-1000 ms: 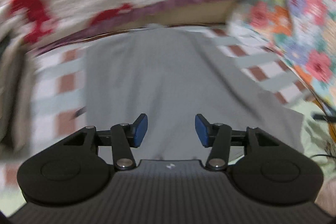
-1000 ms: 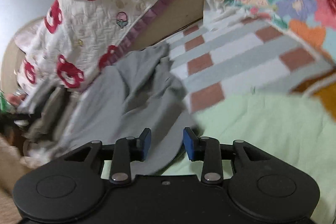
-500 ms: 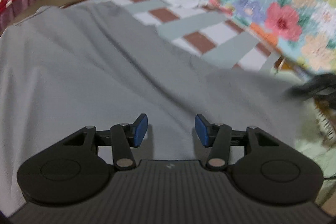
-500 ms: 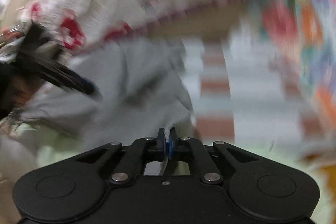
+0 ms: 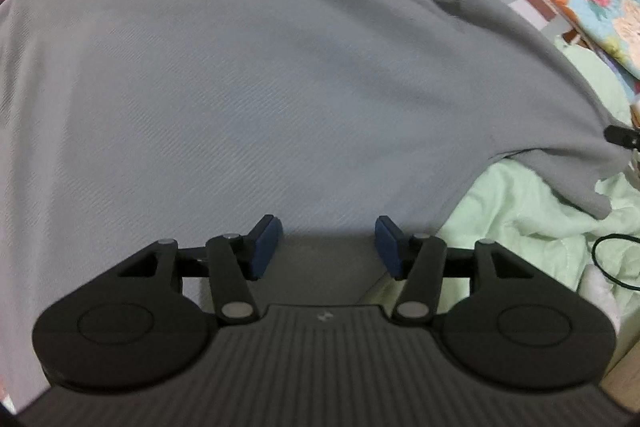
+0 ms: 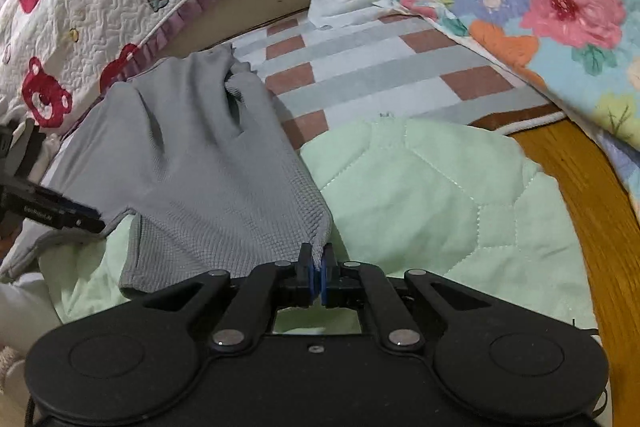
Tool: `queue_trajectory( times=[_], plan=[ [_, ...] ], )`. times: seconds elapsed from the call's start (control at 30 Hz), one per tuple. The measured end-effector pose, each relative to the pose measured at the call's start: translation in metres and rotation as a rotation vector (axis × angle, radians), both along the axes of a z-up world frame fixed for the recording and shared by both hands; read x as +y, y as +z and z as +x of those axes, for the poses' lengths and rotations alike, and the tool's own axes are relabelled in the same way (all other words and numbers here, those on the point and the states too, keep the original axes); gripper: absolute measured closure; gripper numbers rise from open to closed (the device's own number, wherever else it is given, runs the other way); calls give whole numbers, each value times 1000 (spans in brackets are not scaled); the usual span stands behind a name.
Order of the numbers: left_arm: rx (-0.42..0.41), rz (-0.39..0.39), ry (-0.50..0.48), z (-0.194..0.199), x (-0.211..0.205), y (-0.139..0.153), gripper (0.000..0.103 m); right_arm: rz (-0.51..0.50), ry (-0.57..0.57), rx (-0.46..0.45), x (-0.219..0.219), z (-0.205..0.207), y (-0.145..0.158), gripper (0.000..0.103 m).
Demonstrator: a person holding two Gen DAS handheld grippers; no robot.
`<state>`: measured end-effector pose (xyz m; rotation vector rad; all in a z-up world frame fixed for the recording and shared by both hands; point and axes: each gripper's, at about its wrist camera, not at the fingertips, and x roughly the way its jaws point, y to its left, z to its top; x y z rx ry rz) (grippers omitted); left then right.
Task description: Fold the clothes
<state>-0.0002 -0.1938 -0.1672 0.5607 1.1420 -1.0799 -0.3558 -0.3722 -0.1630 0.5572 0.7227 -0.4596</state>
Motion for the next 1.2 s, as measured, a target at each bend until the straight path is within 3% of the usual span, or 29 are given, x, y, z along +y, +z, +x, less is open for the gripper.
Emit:
queue_trajectory(
  times=[0.2, 0.27, 0.4, 0.5, 0.6, 0.73, 0.83, 0.97, 1.2],
  plan=[
    [23, -21, 48, 13, 24, 1, 49, -69, -13, 88, -3, -5, 4, 100],
    [30, -20, 52, 17, 30, 1, 49, -103, -72, 115, -8, -8, 8, 103],
    [4, -63, 74, 25, 36, 13, 48, -274, -226, 113, -17, -6, 38, 93],
    [-73, -155, 119, 37, 37, 34, 48, -202, -123, 52, -28, 42, 49, 93],
    [-140, -214, 167, 59, 31, 51, 47, -147, 44, 18, -30, 114, 55, 93],
    [-133, -291, 254, 86, 28, 62, 46, -92, 257, -10, -34, 214, 63, 93],
    [-84, -363, 267, 105, 11, 55, 46, -103, 276, 33, -59, 275, 65, 83],
    [-57, -373, 209, 129, -14, 37, 46, -90, 268, 148, -98, 333, 37, 75],
    [3, -399, 137, 168, -86, 20, 46, -8, 201, 164, -115, 358, -10, 68]
  ],
)
